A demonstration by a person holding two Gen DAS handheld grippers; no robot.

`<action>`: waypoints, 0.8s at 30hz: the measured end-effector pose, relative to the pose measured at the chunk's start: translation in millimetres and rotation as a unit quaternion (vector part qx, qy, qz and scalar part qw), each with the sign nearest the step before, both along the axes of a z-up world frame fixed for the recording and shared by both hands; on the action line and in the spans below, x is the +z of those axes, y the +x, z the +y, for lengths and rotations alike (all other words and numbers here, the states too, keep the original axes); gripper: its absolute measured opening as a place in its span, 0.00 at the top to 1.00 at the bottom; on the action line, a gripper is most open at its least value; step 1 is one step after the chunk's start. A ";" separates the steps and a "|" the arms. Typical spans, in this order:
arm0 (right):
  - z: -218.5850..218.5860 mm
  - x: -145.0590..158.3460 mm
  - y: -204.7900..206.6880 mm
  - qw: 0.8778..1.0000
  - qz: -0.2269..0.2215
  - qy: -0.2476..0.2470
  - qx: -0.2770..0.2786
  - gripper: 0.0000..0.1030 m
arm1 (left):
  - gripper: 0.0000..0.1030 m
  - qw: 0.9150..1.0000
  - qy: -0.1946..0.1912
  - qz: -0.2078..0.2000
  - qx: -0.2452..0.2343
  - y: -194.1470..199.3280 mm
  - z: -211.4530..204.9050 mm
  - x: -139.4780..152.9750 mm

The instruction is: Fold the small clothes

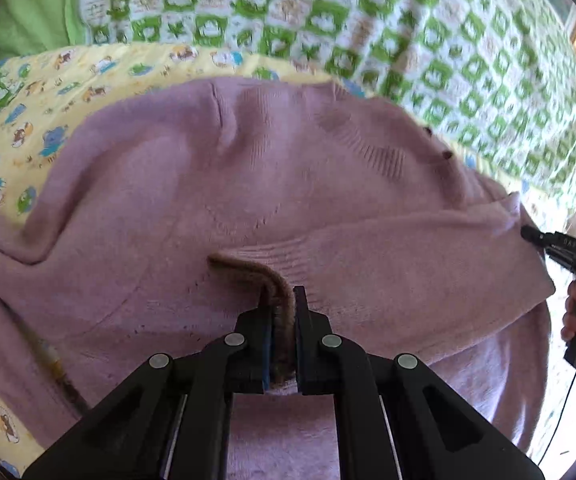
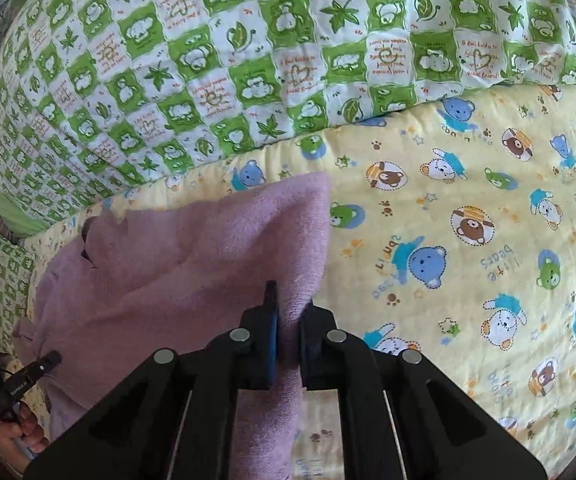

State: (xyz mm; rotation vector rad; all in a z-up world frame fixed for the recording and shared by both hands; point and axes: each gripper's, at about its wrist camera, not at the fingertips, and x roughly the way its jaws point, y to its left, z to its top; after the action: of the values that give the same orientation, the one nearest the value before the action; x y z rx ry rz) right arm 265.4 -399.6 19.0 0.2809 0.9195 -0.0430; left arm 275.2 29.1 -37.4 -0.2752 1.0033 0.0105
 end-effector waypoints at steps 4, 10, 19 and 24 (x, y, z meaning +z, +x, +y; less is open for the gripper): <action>-3.7 -24.6 -0.7 1.000 0.024 -0.008 -0.002 0.91 | 0.91 1.000 0.013 0.018 0.000 -2.8 8.6 -17.7; 6.0 -13.0 -11.0 0.999 0.019 -0.008 -0.033 0.69 | 0.80 0.999 0.018 0.012 0.028 -20.0 23.4 3.4; 67.4 20.7 -70.0 0.999 -0.026 0.044 0.012 0.52 | 0.29 0.983 -0.013 0.033 0.182 -103.3 96.4 20.9; 113.5 14.1 -106.6 0.996 -0.013 0.068 0.050 0.52 | 0.23 0.957 -0.060 0.089 0.270 -118.0 143.7 -5.6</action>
State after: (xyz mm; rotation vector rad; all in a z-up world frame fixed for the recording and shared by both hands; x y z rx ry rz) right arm 158.8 -286.1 33.1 0.3612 0.9109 0.1155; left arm 157.3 172.8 -43.1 -0.6627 1.0826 0.4808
